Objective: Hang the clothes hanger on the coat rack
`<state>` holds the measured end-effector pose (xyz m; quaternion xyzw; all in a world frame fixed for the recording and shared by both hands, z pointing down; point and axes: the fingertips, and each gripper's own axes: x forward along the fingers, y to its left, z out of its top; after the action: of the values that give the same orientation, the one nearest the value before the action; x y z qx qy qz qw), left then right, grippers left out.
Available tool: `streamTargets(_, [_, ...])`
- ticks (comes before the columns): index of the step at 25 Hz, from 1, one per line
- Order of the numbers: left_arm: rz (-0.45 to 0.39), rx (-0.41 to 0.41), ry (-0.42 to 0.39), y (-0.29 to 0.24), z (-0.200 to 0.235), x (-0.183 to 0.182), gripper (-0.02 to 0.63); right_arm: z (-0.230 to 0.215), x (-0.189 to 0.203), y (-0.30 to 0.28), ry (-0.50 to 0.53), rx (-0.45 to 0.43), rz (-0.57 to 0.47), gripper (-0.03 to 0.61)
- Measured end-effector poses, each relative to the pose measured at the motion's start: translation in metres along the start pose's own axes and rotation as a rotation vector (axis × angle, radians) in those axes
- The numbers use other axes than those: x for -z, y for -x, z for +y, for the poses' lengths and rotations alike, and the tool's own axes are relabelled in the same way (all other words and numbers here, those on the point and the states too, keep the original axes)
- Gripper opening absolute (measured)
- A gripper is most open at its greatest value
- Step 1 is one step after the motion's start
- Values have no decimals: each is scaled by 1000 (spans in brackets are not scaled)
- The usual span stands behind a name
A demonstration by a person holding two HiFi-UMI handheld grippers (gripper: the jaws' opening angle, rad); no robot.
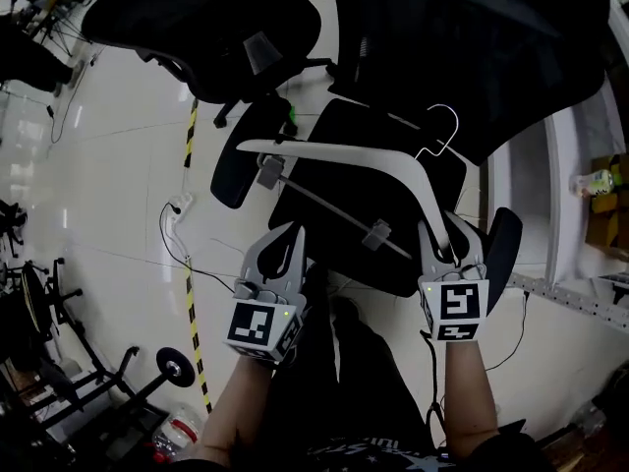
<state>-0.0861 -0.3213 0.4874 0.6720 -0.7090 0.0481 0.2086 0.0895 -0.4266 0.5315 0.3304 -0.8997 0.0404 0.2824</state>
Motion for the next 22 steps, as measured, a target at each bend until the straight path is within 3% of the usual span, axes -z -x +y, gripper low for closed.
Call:
streamTargets(8, [-166,-243,-47,114,46,-64,5,56,-89,24,179,-198,-125,120])
streamTargets(11, [-207,-378,-50,168,69,-79,5,93,-117,23,223,-292,-179,119])
streamTargets(18, [-272,-683,-25,301,107,-73,5,225,-173,29,377,-579,-295,118])
streamTargets(22, [-307,-814,-20,382,122,-58,5,310,-186,54,474,-711,-344,119])
